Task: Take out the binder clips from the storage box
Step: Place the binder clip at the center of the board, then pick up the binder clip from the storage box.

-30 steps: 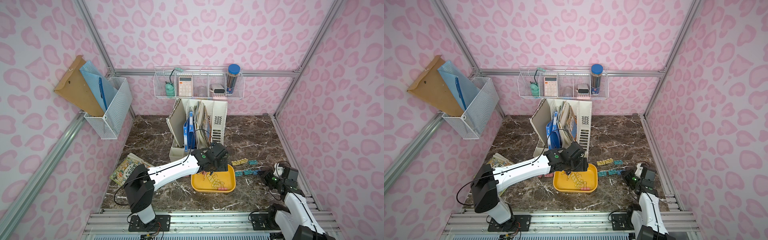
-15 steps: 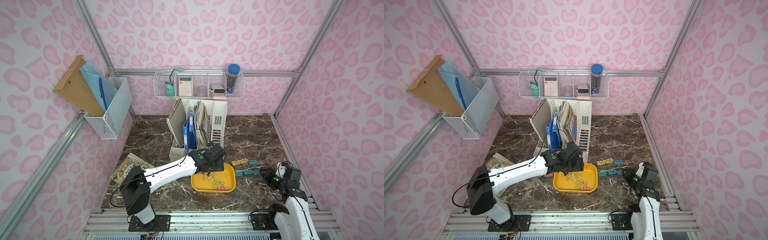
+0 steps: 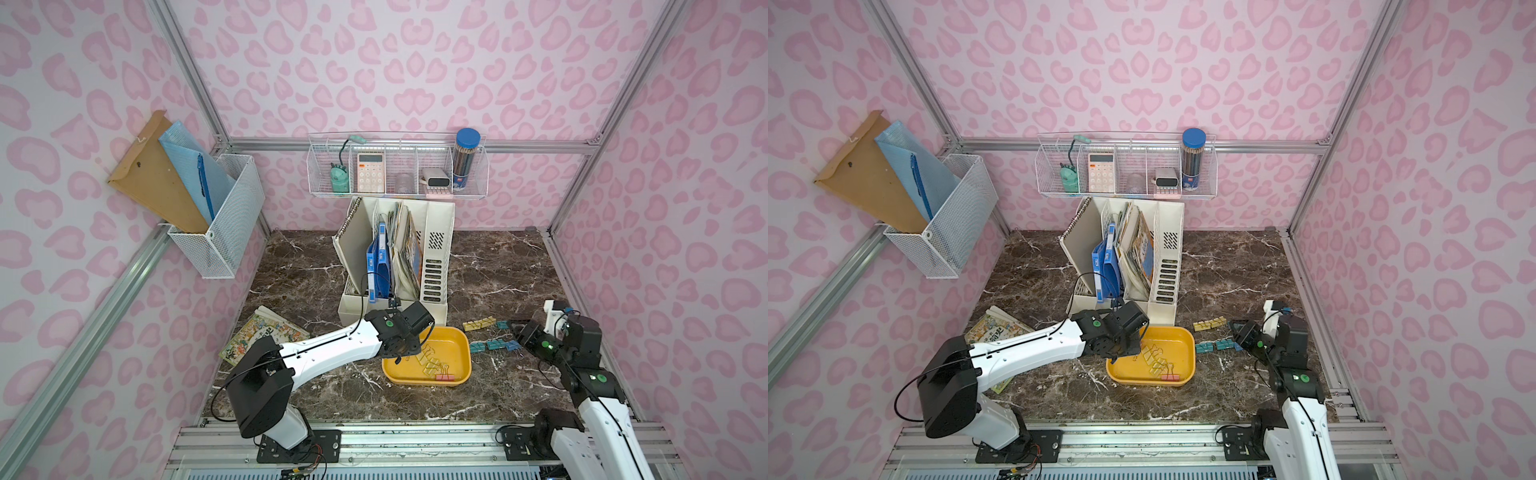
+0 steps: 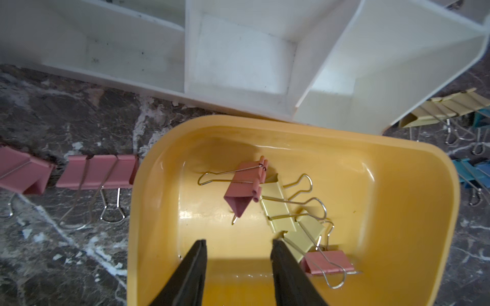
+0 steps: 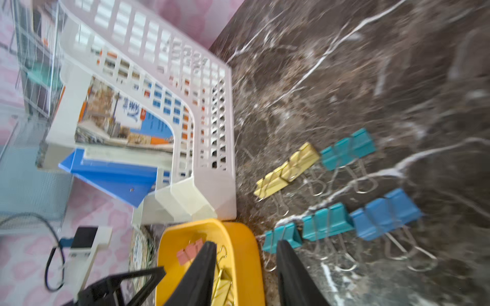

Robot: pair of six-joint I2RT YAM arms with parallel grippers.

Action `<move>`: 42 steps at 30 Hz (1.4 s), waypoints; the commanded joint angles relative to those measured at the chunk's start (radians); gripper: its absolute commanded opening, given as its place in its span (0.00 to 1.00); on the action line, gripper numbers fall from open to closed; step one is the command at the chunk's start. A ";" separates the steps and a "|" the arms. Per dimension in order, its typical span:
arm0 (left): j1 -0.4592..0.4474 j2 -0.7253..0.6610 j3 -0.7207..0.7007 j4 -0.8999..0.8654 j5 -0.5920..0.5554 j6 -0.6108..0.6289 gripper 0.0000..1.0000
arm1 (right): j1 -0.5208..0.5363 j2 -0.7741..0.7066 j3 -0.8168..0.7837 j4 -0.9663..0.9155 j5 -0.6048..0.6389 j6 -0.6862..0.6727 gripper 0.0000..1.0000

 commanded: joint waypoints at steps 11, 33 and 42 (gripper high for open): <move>-0.014 0.089 -0.037 0.081 -0.032 -0.004 0.36 | 0.285 0.140 0.047 0.140 0.202 0.047 0.42; -0.035 0.155 -0.091 0.203 -0.070 0.108 0.21 | 0.285 0.142 -0.006 0.183 0.190 0.060 0.43; -0.041 0.087 -0.099 0.204 -0.055 0.139 0.01 | 0.284 0.159 0.011 0.186 0.187 0.056 0.44</move>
